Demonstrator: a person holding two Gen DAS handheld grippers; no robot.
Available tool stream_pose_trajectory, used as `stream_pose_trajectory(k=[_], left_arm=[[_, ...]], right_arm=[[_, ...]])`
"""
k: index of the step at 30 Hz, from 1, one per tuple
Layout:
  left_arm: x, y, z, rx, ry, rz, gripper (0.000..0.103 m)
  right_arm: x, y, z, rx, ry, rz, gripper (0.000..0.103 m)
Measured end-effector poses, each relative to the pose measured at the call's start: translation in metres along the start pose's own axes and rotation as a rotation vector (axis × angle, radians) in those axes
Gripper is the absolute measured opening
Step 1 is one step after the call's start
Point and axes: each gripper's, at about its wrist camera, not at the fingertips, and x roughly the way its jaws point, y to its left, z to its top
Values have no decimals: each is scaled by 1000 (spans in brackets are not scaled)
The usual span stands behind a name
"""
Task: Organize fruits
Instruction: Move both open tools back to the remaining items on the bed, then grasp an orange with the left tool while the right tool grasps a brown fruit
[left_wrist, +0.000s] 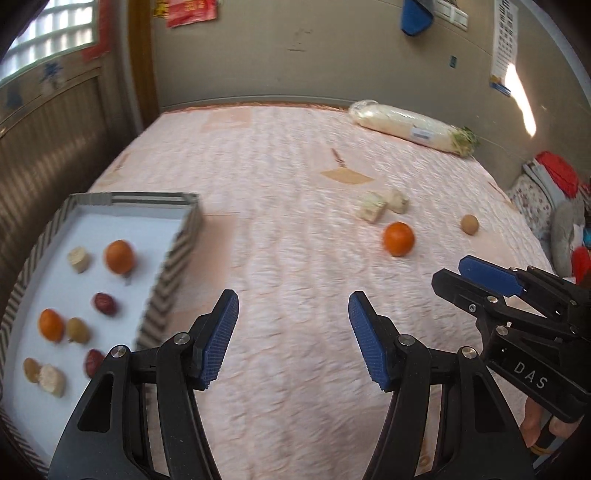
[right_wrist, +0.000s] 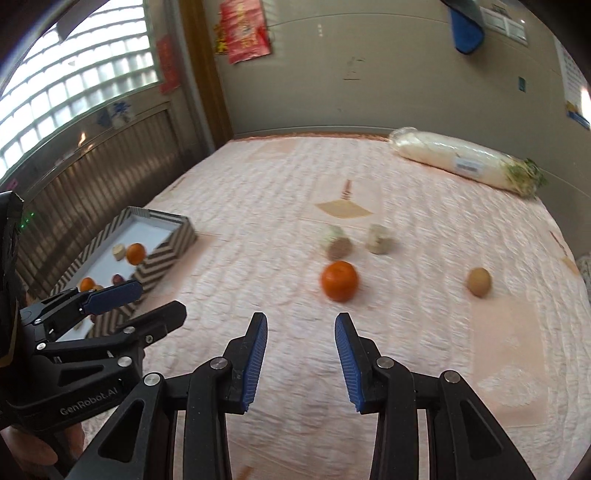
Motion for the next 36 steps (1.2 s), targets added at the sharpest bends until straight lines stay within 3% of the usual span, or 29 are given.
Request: stream_pose_trajectory(k=[12, 22, 32, 34, 36], left_arm=[[50, -49, 27, 20, 78, -121, 62], [77, -81, 45, 67, 89, -112, 62], [95, -90, 54, 73, 93, -74, 63], [98, -91, 53, 89, 94, -73, 63], [100, -89, 52, 79, 94, -89, 61]], right_arm=[[-3, -72, -13, 75, 30, -82, 37], [1, -129, -9, 145, 27, -103, 39], [47, -157, 24, 128, 46, -140, 41], [53, -161, 25, 137, 62, -127, 27], [52, -159, 24, 121, 59, -142, 25]])
